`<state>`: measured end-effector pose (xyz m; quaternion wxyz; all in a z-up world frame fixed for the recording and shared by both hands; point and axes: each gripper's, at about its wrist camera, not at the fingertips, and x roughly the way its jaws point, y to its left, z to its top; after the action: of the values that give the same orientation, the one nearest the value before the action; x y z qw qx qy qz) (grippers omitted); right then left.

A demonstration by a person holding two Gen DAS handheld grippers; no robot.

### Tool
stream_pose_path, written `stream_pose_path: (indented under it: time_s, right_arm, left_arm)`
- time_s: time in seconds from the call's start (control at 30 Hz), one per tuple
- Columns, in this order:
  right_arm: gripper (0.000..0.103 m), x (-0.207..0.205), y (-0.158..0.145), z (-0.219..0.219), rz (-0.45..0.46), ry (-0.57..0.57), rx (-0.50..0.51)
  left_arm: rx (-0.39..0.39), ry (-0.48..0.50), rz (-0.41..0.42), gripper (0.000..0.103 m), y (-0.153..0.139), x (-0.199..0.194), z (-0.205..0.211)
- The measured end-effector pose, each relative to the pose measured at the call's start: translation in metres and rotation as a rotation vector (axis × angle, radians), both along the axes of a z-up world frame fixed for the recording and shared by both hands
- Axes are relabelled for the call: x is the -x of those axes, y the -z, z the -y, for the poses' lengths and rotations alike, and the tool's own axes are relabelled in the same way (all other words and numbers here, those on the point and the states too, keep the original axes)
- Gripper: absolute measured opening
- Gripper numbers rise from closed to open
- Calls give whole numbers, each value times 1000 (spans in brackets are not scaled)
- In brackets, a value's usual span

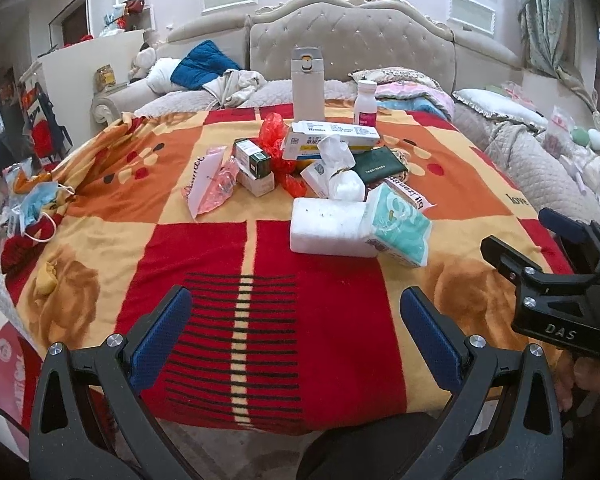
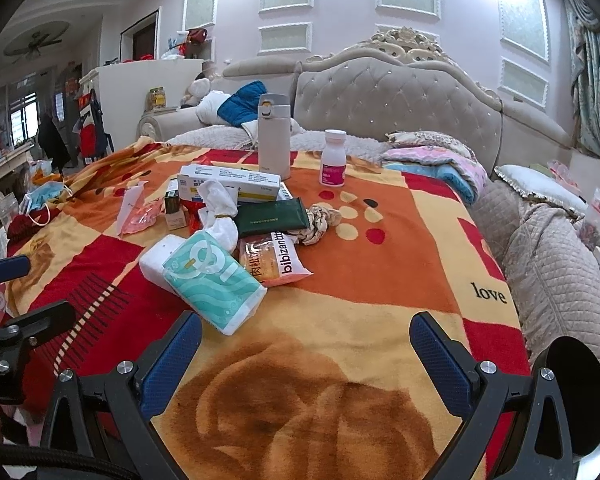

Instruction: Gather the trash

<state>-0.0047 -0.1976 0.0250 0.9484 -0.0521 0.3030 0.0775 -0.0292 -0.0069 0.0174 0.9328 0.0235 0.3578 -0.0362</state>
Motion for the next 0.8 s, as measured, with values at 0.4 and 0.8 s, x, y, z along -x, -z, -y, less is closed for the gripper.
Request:
stream_pose_path:
  time_s: [0.4, 0.8]
  right_arm:
    - [103, 2, -1, 10, -7, 7, -43]
    - [103, 6, -4, 12, 11, 7, -55]
  left_arm:
    - [-66, -77, -44, 103, -14, 15, -2]
    - [-43, -52, -64, 103, 0, -4, 10]
